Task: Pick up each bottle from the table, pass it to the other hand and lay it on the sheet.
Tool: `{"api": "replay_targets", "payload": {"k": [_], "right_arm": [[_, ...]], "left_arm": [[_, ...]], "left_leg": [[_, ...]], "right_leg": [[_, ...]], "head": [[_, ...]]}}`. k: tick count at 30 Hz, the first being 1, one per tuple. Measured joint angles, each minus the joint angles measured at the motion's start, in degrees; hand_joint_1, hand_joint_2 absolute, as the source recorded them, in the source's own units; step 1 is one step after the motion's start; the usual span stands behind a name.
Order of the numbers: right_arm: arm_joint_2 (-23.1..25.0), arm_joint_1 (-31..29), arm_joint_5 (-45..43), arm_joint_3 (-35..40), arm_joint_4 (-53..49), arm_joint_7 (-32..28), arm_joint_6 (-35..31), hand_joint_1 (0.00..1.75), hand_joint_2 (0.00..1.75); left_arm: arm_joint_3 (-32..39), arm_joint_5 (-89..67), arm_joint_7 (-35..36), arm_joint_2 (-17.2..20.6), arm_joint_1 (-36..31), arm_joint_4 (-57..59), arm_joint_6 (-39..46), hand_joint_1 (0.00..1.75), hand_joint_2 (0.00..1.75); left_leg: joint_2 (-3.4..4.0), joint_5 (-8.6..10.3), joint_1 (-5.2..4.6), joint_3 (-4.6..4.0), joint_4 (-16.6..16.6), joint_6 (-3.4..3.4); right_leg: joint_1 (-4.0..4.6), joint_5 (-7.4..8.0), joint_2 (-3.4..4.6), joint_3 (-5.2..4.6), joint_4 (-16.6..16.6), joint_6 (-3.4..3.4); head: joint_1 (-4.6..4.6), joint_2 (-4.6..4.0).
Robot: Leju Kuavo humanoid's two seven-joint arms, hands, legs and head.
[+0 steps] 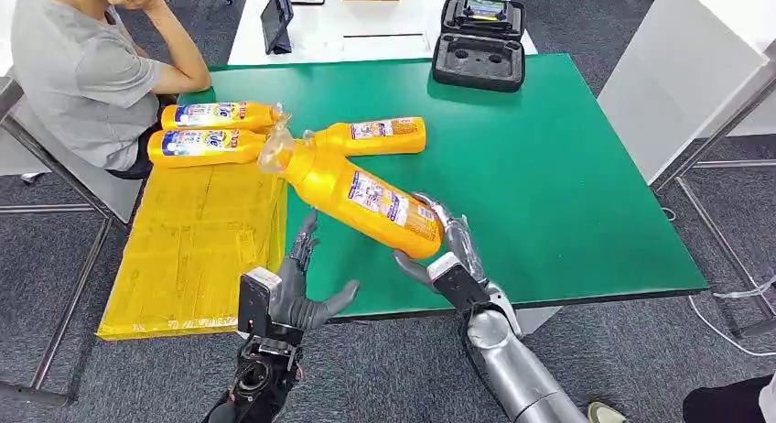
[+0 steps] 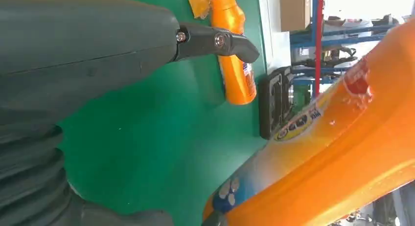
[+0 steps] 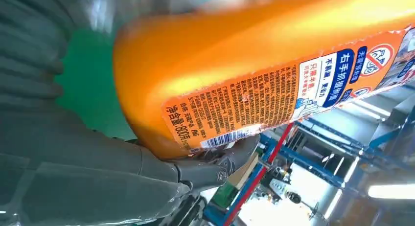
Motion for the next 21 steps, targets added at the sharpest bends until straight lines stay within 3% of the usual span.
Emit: {"api": "replay_targets", "payload": {"k": [21], "right_arm": [[-0.50,-0.80,1.82,10.87,2.14,0.02,-5.42,1.75,1.75]], "left_arm": [[0.50,8.28,-2.45,0.87,-1.67,-0.96,-3.10,0.00,1.75]], "left_leg": [[-0.02,0.00,0.01,-0.01,0.00,0.00]], "right_leg": [[0.01,0.00,-0.01,0.01,0.01,0.00]], "head": [[-0.02,0.00]]}}
